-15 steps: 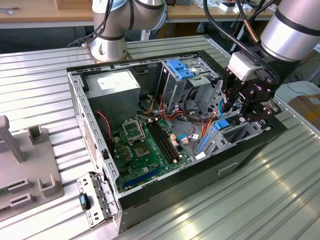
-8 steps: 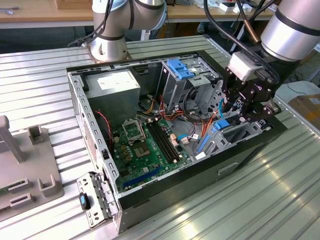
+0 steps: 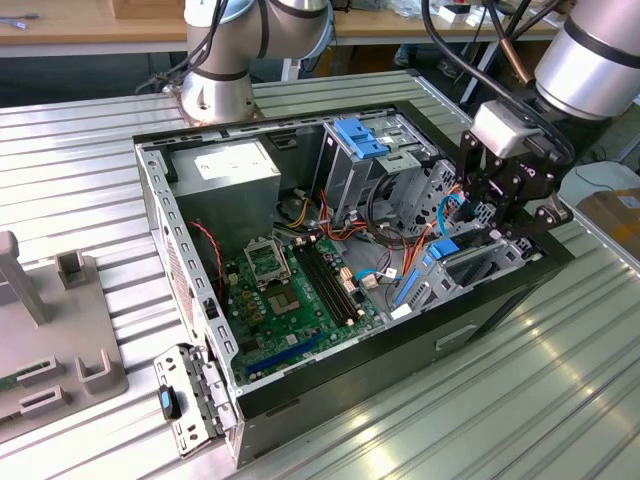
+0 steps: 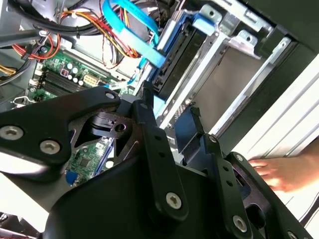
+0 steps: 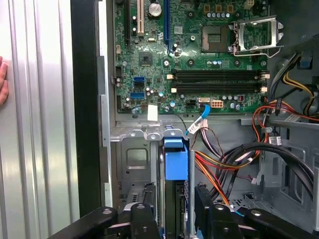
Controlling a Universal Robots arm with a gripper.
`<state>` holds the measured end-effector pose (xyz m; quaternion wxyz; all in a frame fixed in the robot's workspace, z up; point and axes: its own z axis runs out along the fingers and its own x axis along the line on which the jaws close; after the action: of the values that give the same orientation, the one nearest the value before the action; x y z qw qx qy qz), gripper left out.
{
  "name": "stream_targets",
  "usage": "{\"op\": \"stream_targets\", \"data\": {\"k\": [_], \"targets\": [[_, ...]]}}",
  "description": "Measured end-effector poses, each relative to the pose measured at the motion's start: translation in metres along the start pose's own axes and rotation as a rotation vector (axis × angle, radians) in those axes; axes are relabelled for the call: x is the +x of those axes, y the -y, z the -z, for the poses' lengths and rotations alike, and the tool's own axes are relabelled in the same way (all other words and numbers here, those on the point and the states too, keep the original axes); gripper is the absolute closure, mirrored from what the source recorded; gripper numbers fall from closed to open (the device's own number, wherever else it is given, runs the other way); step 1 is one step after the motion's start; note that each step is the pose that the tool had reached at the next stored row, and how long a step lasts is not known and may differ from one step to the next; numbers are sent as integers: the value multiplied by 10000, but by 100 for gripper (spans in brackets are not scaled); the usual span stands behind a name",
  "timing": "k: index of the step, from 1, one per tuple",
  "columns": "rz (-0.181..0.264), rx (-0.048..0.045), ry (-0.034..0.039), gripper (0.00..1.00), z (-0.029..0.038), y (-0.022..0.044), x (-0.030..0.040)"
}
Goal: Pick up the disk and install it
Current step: 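Insert the disk into the insertion slot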
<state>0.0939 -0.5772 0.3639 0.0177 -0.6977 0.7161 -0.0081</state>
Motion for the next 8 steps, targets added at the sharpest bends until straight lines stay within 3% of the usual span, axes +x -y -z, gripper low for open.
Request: {"op": "stream_targets", "data": {"k": [2, 5, 8], "targets": [[0, 0, 1, 56, -2, 33, -2], [0, -1, 0, 56, -5, 148, -8], [-1, -1, 0, 56, -6, 159, -9]]}}
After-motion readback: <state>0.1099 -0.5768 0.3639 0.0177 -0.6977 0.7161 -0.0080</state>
